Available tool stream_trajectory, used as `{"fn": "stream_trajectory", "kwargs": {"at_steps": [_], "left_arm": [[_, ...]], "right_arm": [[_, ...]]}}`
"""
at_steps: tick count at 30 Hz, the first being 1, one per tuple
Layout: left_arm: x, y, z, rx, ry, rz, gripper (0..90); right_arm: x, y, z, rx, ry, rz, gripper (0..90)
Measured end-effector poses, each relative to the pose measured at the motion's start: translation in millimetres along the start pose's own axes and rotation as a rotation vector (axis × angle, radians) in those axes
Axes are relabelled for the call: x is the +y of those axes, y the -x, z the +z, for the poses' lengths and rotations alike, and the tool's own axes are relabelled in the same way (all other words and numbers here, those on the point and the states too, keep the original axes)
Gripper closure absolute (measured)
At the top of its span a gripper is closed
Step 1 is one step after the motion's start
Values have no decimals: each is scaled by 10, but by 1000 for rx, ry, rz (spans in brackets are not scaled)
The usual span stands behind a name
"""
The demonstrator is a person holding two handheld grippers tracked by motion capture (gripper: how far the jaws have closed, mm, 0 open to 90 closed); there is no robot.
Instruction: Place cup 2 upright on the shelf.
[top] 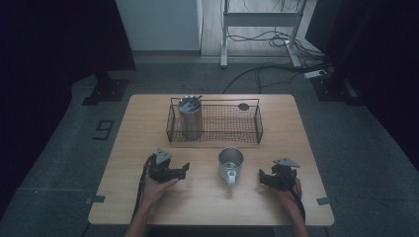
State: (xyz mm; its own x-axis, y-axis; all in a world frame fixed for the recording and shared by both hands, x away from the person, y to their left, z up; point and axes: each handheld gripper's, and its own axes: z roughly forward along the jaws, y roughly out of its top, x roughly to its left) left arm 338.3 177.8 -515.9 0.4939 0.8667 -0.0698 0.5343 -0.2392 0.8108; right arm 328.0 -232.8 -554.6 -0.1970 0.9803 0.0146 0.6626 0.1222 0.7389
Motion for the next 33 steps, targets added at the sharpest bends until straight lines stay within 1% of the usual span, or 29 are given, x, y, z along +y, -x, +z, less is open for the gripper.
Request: {"fn": "stream_trajectory", "kwargs": {"at_steps": [4, 10, 13, 18, 26, 30, 32, 33], "left_arm": [[-38, -11, -6, -5, -2, -11, 82], [-53, -9, -9, -12, -6, -11, 86], [-62, 2, -11, -11, -8, -2, 86], [-70, -12, -15, -16, -10, -7, 89], [-76, -34, -18, -15, -8, -18, 92], [-83, -36, -14, -15, -10, -19, 94], [-85, -34, -11, -16, -12, -19, 94], [-86, -33, -10, -17, -12, -20, 94]], "right_arm": [[-2, 4, -26, 8, 9, 12, 137], [74, 0, -193, 27, 76, 35, 140], [117, -8, -286, 50, 112, 54, 140], [179, -35, -410, 84, 154, 69, 140], [261, -127, -569, 122, 205, 64, 139], [308, -206, -647, 157, 219, 56, 137], [324, -244, -671, 167, 223, 49, 136], [338, -284, -689, 174, 228, 41, 134]]}}
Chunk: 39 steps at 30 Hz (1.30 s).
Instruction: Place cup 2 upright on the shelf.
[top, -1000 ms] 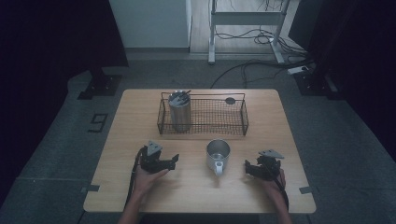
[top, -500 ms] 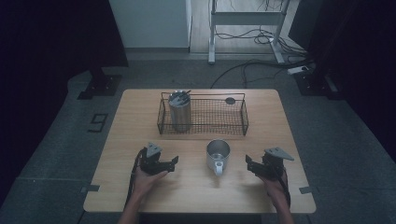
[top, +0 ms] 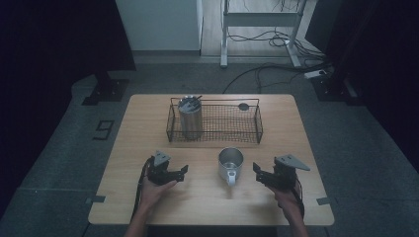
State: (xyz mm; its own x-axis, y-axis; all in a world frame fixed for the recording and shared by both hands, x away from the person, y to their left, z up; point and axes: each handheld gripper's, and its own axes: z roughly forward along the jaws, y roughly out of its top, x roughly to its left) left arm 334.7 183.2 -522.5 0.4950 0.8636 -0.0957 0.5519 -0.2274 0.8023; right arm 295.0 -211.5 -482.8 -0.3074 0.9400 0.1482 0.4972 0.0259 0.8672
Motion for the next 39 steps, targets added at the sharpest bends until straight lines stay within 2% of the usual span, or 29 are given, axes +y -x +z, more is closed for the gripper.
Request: {"fn": "stream_trajectory", "kwargs": {"at_steps": [7, 15, 26, 35, 39], "left_arm": [[-3, -13, -6, -5, -1, -9, 94], [20, -26, -34, -11, 17, -15, 101], [16, 33, -25, -35, 16, -4, 102], [3, 50, -5, -34, 5, 3, 102], [-1, 47, -4, -34, 6, 1, 103]], "right_arm": [[71, -183, -13, 40, 11, -21, 128], [129, -407, 62, 62, -11, -48, 111], [283, -677, 210, 101, -4, -36, 78], [262, -765, 297, 118, -10, -32, 38], [245, -850, 331, 111, -23, -55, 14]]}}
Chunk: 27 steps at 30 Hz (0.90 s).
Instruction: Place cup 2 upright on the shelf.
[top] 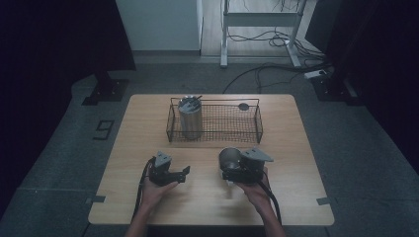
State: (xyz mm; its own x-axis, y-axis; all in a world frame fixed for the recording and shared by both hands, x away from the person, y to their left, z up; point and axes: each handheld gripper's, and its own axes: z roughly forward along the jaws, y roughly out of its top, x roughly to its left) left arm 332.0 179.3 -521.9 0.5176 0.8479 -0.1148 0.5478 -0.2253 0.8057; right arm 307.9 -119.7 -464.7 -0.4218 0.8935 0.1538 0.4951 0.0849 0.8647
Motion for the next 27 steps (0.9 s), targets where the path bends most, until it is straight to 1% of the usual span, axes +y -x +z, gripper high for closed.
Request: {"fn": "stream_trajectory", "kwargs": {"at_steps": [2, 4, 6, 7, 9, 13, 14, 18, 23, 24, 25, 27], "left_arm": [[-1, -5, -3, 0, -2, -1, 103], [-1, -10, -7, 1, 0, -3, 103], [-1, -18, -10, 5, -1, -4, 106], [-1, -20, -9, 7, -1, -5, 110], [-6, -18, -3, 8, -3, -6, 112], [-14, -4, 5, 6, -6, -2, 112], [-15, -4, 8, 6, -6, -2, 112], [-18, -9, 16, 7, -12, -6, 112], [-17, -12, 1, 11, -7, -10, 112], [-16, -16, -2, 12, -6, -11, 112], [-17, -18, -2, 13, -6, -12, 112], [-20, -21, 4, 13, -8, -13, 112]], "right_arm": [[-3, -59, 33, -11, -17, -26, 4], [-2, -123, 51, -21, -32, -66, 0], [-10, -177, 51, -43, -38, -105, 0], [-19, -191, 53, -51, -36, -114, 0], [-35, -197, 71, -45, -41, -111, 0], [-61, -194, 109, -80, -49, -123, 0], [-63, -187, 110, -82, -51, -121, 0], [-68, -158, 120, -79, -40, -116, 0], [-75, -165, 128, -92, -32, -113, 0], [-76, -164, 123, -102, -31, -112, 0], [-76, -155, 127, -125, -36, -113, 0], [-84, -129, 134, -132, -45, -108, 0]]}}
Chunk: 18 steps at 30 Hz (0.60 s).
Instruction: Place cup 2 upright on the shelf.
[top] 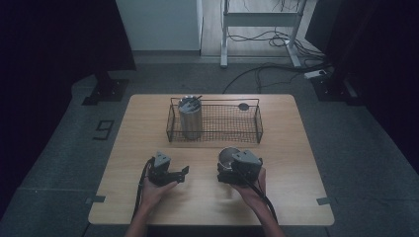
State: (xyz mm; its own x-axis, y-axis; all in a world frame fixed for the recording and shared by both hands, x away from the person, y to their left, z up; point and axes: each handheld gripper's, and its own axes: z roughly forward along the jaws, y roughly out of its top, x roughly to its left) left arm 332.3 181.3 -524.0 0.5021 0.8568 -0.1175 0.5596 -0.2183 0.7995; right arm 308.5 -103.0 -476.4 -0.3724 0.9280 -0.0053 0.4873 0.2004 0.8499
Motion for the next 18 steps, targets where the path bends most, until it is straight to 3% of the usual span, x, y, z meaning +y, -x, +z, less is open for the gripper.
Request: {"fn": "stream_trajectory", "kwargs": {"at_steps": [13, 15, 18], "left_arm": [[-5, 3, 13, 1, -9, 4, 113], [-7, 4, 18, 2, -10, 4, 113], [-10, 8, 26, 3, -15, 4, 114]], "right_arm": [[-100, 32, 202, 32, -79, 20, 0], [-113, 48, 218, 26, -79, 24, 58], [-119, 75, 221, 36, -76, 17, 67]]}}
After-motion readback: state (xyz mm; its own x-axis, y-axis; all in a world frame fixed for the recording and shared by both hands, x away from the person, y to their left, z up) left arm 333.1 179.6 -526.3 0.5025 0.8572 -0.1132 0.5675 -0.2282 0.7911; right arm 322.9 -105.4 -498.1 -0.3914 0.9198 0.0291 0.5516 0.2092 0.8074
